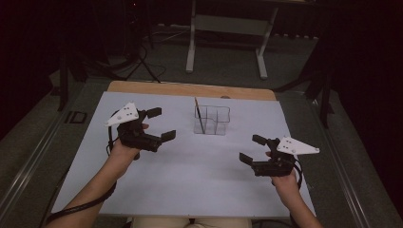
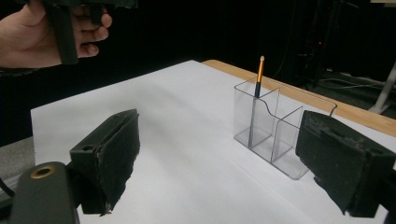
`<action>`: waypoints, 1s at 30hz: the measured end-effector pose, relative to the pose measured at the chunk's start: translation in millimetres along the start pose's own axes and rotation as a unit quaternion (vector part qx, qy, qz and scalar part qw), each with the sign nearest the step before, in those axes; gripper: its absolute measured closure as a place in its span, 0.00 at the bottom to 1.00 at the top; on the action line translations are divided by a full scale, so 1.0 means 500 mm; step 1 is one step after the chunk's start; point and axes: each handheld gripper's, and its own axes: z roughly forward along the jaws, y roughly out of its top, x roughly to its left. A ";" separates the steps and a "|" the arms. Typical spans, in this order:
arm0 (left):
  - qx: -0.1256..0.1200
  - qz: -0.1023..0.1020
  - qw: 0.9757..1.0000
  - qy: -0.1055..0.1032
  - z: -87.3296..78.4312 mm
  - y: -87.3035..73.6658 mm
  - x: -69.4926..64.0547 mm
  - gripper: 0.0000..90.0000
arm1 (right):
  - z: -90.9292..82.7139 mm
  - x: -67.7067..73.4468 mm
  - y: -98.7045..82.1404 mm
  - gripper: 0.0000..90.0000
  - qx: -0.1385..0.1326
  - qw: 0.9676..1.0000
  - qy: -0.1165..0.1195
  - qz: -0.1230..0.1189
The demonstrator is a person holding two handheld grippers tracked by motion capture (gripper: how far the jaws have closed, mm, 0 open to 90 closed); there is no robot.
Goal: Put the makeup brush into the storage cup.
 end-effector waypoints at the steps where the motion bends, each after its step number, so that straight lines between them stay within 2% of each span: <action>1: 0.002 0.002 1.000 0.001 -0.003 -0.003 -0.002 0.02 | 0.000 0.000 0.000 0.15 0.001 1.000 0.000 0.000; 6: 0.002 0.000 1.000 0.004 -0.018 -0.017 -0.009 0.02 | 0.001 0.001 -0.001 0.15 0.002 1.000 0.002 -0.001; 16: 0.012 0.012 1.000 0.008 -0.037 -0.044 -0.022 0.02 | 0.003 0.001 -0.003 0.15 0.004 1.000 0.001 -0.003; 22: 0.010 0.006 1.000 0.016 -0.048 -0.064 -0.026 0.02 | 0.005 0.002 -0.004 0.15 0.006 1.000 0.001 -0.004; 27: 0.013 0.009 1.000 0.014 -0.056 -0.079 -0.030 0.02 | 0.006 0.000 -0.006 0.15 0.008 1.000 0.002 -0.003; 30: 0.012 -0.001 1.000 0.008 -0.061 -0.090 -0.028 0.02 | 0.007 0.001 -0.006 0.15 0.009 1.000 0.002 -0.004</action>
